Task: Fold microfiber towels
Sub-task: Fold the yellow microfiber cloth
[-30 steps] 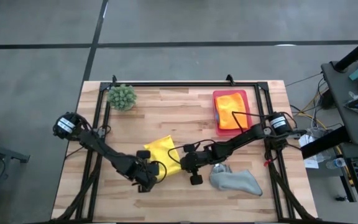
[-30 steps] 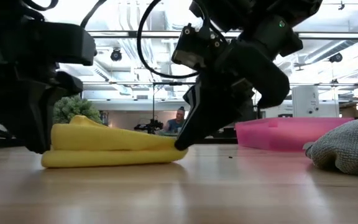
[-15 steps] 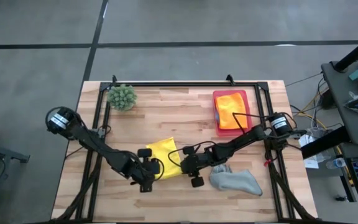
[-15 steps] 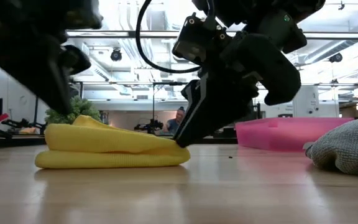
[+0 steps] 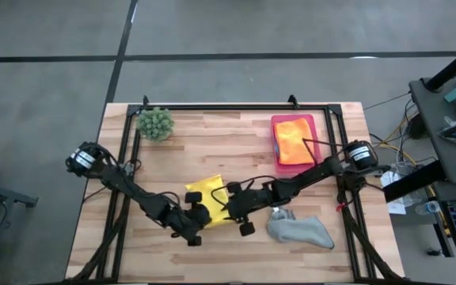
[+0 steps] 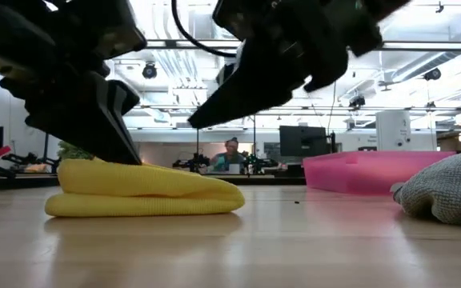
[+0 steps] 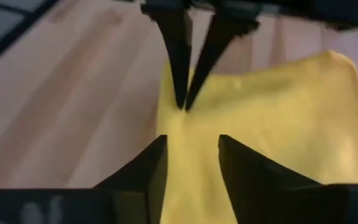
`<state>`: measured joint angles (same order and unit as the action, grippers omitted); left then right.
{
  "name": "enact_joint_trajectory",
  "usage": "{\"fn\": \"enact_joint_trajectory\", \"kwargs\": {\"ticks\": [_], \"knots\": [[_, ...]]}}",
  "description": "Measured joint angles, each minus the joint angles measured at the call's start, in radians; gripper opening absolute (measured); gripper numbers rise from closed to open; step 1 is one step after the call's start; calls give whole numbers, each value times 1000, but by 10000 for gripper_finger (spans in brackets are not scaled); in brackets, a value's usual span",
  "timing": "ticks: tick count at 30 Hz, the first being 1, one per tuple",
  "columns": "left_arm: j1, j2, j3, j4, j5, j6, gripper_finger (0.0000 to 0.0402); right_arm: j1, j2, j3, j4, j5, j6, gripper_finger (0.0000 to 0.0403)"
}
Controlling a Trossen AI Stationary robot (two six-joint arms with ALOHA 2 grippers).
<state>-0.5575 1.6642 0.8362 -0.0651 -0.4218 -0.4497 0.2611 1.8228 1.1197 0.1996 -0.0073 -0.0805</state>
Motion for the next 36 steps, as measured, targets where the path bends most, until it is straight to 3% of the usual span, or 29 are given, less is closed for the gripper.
{"fn": "enact_joint_trajectory", "kwargs": {"ticks": [6, 12, 24, 36], "knots": [[0, 0, -81, 153, 51, -31, 1, -2, 121, -33, 278, -46, 13, 64], [-8, 2, -140, 213, 102, -102, 1, -15, 192, -34, 305, -131, 88, 13], [-10, -14, -183, 208, 142, -142, 1, -28, 160, -40, 228, -156, 103, 9], [-8, -208, -176, -108, 182, -81, 1, -102, 32, -30, 63, 57, -54, 9]]}}
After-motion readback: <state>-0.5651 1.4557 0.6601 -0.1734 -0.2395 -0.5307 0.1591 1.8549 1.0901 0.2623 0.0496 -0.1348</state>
